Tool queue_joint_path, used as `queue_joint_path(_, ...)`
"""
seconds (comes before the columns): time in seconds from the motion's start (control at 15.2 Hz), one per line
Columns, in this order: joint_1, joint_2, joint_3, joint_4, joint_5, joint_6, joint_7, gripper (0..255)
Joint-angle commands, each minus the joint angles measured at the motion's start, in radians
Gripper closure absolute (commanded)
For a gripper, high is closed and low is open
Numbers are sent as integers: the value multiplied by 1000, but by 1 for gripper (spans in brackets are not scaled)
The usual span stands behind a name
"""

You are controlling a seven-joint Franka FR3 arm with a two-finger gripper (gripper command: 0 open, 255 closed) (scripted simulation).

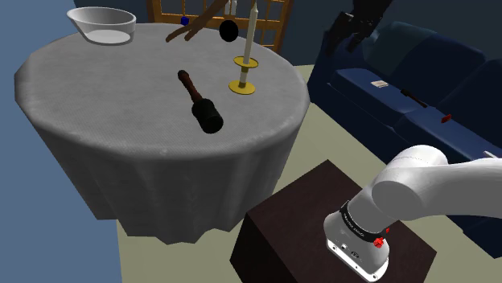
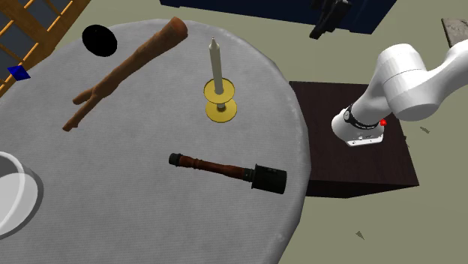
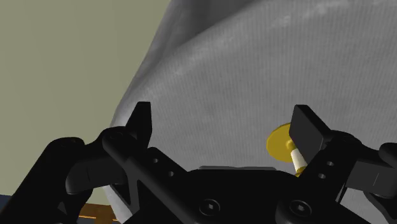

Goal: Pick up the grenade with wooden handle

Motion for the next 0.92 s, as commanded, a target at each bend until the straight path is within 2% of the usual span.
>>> queue_joint_path(0.0, 0, 0, 0, 0, 0, 0, 0, 0)
queue_joint_path(0.46, 35, 155, 107, 27, 84, 76, 142, 0)
queue_joint_path(0.86, 60, 319, 192, 94, 137, 137, 257, 0)
